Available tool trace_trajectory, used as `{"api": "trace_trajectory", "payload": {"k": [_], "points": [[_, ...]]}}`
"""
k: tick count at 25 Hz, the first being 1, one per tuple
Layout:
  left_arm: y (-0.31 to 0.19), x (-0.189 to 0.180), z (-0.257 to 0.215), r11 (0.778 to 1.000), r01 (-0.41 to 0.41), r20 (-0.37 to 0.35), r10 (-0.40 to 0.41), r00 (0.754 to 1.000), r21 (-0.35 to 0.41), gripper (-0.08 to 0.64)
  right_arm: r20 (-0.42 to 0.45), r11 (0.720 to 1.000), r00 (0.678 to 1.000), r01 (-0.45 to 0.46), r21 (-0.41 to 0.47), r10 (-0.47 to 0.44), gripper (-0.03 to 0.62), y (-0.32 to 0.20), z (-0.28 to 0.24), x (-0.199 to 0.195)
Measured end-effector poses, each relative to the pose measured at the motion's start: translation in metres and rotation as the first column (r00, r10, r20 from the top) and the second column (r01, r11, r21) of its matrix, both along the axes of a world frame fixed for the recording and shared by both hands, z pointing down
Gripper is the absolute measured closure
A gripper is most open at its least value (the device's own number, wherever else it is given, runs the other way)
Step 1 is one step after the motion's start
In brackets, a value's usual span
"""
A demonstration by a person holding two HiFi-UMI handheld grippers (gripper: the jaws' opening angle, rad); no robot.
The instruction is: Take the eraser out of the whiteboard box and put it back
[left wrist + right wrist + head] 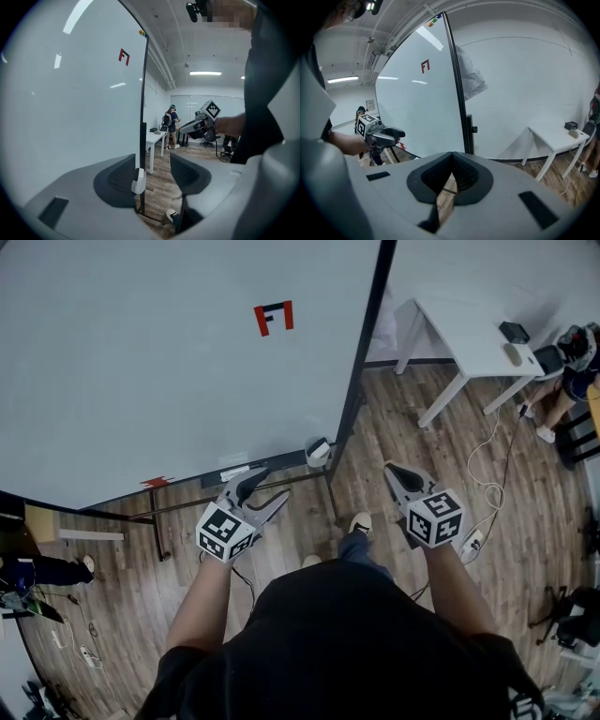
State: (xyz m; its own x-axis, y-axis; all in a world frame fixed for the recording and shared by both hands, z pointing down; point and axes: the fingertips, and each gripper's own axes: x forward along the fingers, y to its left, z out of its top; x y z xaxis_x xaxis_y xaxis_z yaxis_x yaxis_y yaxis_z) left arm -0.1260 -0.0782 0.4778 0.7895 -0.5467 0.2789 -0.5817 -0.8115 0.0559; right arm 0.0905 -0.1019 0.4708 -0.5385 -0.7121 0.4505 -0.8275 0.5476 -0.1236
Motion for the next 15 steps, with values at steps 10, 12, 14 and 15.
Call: {"api": "trace_trajectory", "payload": {"k": [10,12,14,15], "points": [[-0.017,0.016,0.010,0.999,0.016,-0.003,-0.016,1.000,-0.031,0.319,-0.001,0.999,1.000,0.027,-0.031,-0.027,0.598,-0.020,0.013,0.007],[-0.022,0.018,0.013,0.999,0.019,-0.005,-0.019,1.000,-0.038,0.319,-0.001,0.999,0.999,0.033,-0.038,-0.033,0.598,-0.024,0.016,0.008],[-0.028,0.022,0.016,0.999,0.022,-0.008,-0.022,1.000,-0.042,0.319,-0.001,0.998,0.999,0.038,-0.045,-0.039,0.598,-0.028,0.020,0.008],[-0.030,0.023,0.017,0.999,0.022,-0.008,-0.022,1.000,-0.041,0.319,-0.001,0.998,0.999,0.041,-0.049,-0.041,0.598,-0.030,0.022,0.007]]}}
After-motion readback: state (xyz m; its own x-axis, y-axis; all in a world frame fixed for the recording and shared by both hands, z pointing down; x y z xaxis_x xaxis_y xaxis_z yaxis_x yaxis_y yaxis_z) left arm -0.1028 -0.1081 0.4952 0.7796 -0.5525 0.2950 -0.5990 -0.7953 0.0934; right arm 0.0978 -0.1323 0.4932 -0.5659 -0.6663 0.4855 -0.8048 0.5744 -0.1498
